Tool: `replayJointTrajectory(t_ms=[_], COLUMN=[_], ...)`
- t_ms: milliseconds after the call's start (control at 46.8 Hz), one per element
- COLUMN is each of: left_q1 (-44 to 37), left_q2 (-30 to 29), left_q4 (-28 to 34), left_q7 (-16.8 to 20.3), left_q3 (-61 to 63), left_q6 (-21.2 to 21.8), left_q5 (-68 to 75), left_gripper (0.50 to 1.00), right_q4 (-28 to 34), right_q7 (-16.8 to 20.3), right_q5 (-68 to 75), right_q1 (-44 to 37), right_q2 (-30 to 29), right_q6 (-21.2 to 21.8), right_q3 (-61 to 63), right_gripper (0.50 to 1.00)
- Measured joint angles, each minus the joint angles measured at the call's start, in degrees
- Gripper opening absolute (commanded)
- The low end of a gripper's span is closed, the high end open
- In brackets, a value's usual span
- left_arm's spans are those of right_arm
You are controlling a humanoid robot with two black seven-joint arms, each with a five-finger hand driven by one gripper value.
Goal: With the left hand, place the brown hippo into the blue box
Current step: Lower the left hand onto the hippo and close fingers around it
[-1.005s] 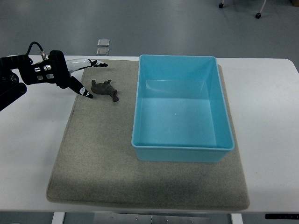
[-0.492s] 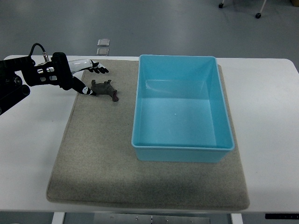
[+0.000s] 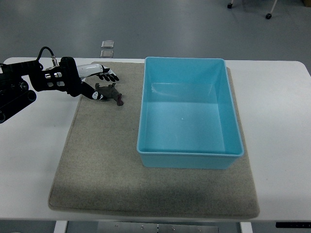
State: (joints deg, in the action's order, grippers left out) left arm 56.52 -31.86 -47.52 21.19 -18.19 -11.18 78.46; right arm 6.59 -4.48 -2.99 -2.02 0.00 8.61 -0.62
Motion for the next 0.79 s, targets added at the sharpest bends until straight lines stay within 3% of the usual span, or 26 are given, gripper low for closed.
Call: replayJointTrajectory(t_ms=[620,791], left_q1=[-0.71,-0.79], left_q2=[0.15,0.15], left_q4=[0.08,0.06], left_q7=[-0.54,-0.54], left_q3=[2.02,2.02], left_q6=[4.08,4.08], left_q5=[2.10,2.05], left_gripper=[0.739,0.701], right_q4=[0.00,0.00], right_q7=[0.00,0.00], right_q5=[0.00,0.00], right_q1=[0.00,0.00], right_q2=[0.00,0.00], right_q6=[0.00,0.00], right_q3=[0.00,0.00], right_gripper=[0.936,0.936])
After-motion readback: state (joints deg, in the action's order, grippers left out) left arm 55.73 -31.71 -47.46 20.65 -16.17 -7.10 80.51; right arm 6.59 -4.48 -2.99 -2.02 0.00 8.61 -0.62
